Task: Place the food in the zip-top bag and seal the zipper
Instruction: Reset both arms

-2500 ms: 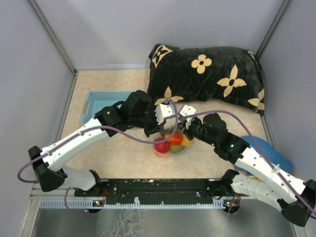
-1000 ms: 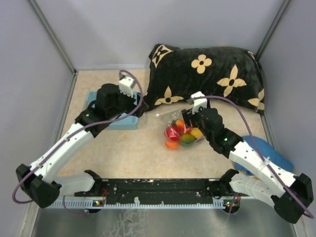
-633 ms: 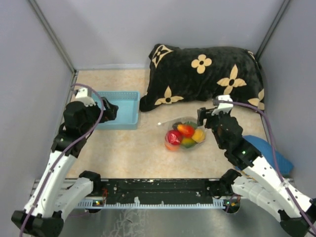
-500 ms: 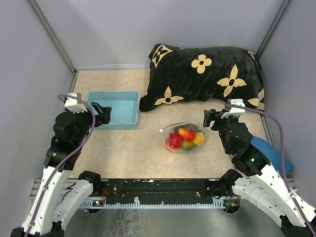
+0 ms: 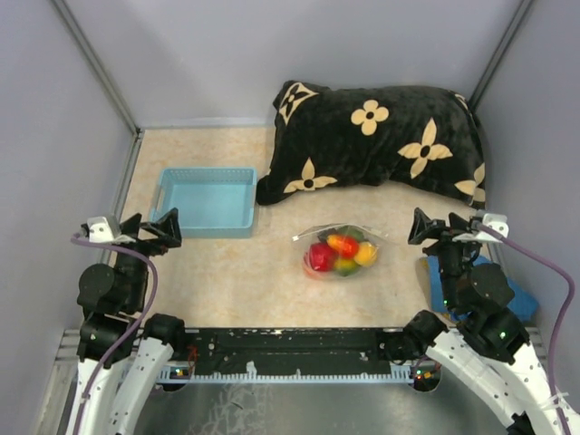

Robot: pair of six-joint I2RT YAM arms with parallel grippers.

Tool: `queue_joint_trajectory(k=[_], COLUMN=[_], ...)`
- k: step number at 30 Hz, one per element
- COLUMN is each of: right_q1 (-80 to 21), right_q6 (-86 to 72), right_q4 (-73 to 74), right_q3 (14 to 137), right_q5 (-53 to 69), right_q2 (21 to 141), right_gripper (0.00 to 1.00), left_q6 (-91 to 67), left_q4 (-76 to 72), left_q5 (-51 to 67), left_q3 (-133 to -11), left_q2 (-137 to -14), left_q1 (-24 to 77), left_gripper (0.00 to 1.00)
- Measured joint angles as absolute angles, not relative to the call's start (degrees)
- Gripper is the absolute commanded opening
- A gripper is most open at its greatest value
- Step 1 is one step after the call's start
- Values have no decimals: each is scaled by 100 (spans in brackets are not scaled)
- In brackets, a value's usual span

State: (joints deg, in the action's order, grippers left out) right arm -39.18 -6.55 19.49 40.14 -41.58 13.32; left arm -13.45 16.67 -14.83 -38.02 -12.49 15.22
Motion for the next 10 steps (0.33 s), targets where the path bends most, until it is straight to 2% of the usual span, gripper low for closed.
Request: queue_joint_trajectory(k=[10], right_q1=[-3918], right_q6=[-486], right_q4=[2023], right_q3=[3848], right_q5=[-4431], right_q2=[746], right_gripper=[75], left_q6=[-1258], left_q4=[1664], left_q5=[-1592], left_q3=[-3771], left_q2=[-1431], left_q1=[1520], left_gripper=[100])
